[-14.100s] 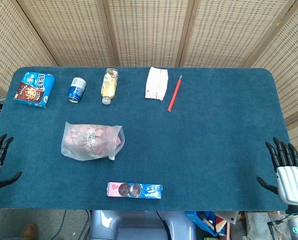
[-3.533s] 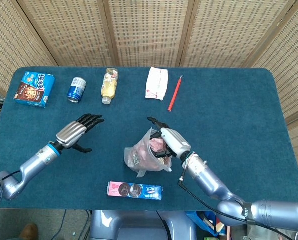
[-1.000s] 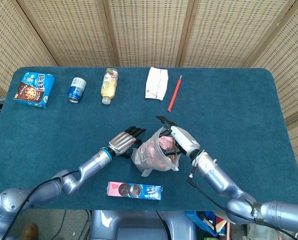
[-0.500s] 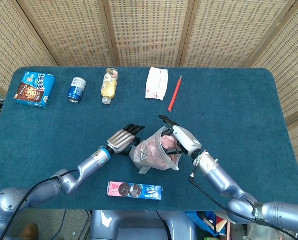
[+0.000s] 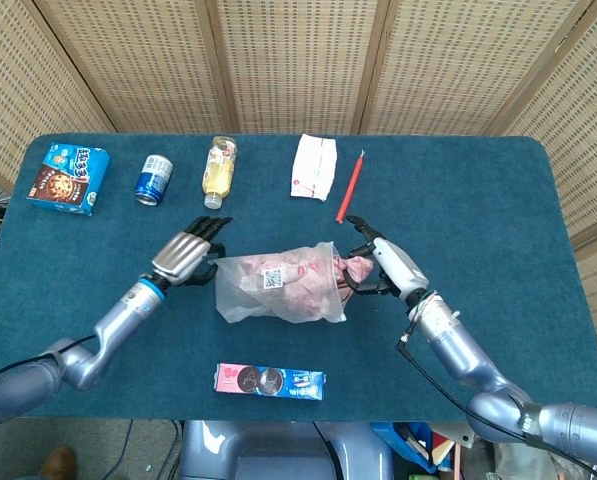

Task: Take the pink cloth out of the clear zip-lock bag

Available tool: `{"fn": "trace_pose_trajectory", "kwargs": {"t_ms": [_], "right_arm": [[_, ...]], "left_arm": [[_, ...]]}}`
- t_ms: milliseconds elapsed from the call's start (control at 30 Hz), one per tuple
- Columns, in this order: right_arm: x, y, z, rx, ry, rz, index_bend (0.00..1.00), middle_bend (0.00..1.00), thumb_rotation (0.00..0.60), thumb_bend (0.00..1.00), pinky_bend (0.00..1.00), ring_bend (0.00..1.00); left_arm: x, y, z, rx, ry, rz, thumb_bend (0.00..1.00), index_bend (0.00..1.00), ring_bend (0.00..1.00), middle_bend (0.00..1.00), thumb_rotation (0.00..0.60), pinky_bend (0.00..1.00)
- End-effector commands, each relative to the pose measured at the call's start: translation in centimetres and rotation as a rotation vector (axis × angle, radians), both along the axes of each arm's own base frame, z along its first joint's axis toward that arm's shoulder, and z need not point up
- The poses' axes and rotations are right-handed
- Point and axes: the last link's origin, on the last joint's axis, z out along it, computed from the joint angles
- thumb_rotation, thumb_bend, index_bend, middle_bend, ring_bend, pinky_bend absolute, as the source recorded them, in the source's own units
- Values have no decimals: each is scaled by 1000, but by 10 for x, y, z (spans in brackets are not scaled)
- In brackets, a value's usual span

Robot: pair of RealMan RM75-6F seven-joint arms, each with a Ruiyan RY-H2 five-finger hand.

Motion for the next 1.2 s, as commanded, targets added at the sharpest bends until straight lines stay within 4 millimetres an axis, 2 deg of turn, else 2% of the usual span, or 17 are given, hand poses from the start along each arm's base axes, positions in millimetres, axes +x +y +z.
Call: {"fn": "trace_pose_trajectory", "kwargs": {"t_ms": [33, 133, 167, 200, 233, 433, 567, 733, 767, 800, 867, 900, 933, 1000, 1133, 1167, 1200], "right_arm": [[-11, -3, 3, -12, 11, -27, 774, 0, 600, 594, 0, 0], [-24, -6, 7, -32, 37, -50, 774, 0, 600, 594, 0, 0], [-31, -8, 9, -42, 48, -61, 774, 0, 600, 594, 0, 0], [-43, -11, 14, -64, 76, -81, 774, 0, 600, 594, 0, 0], [-49, -14, 18, -75, 92, -90, 774, 0, 600, 594, 0, 0], [-79, -24, 33, -124, 157, -138, 774, 0, 600, 594, 0, 0], [-92, -26, 37, -134, 178, -162, 774, 0, 600, 594, 0, 0], [-96, -25, 39, -133, 190, -158, 773, 0, 600, 595, 0, 0], [-96, -24, 40, -138, 195, -147, 720, 0, 600, 576, 0, 0], [-95, -22, 42, -143, 201, -133, 631, 0, 600, 511, 0, 0], [-95, -15, 47, -153, 252, -81, 198, 0, 600, 164, 0, 0], [-95, -13, 52, -169, 275, -59, 89, 0, 600, 64, 0, 0], [-95, -9, 59, -203, 306, -27, 7, 0, 600, 2, 0, 0], [-98, -3, 67, -259, 352, 14, 0, 0, 600, 0, 0, 0], [-110, 11, 81, -358, 447, 84, 0, 0, 600, 0, 0, 0], [-118, 18, 88, -399, 502, 109, 0, 0, 600, 0, 0, 0], [-133, 32, 96, -444, 570, 132, 0, 0, 600, 0, 0, 0]], "left_arm": [[-29, -3, 34, 63, 29, 45, 561, 684, 0, 0, 600, 0], [-54, -4, 61, 112, 75, 81, 562, 685, 0, 0, 600, 0], [-67, -5, 75, 136, 96, 104, 563, 686, 0, 0, 600, 0], [-89, -5, 100, 191, 137, 149, 563, 687, 0, 0, 600, 0], [-102, -8, 117, 214, 156, 172, 564, 687, 0, 0, 600, 0], [-153, -15, 183, 344, 209, 300, 563, 688, 0, 0, 600, 0], [-173, -18, 204, 381, 210, 351, 564, 689, 0, 0, 600, 0], [-181, -19, 205, 379, 206, 372, 565, 689, 0, 0, 600, 0], [-182, -20, 204, 374, 211, 376, 564, 651, 0, 0, 600, 0], [-183, -20, 204, 368, 216, 382, 540, 553, 0, 0, 600, 0], [-186, -23, 202, 336, 214, 414, 329, 141, 0, 0, 600, 0], [-185, -24, 204, 333, 194, 422, 242, 40, 0, 0, 600, 0], [-182, -27, 207, 342, 160, 424, 155, 0, 0, 0, 600, 0], [-180, -33, 212, 358, 122, 421, 103, 0, 0, 0, 600, 0], [-176, -49, 226, 391, 63, 409, 89, 0, 0, 0, 600, 0], [-175, -57, 232, 414, 36, 403, 89, 0, 0, 0, 600, 0], [-175, -74, 238, 443, 14, 391, 89, 0, 0, 0, 600, 0]]}}
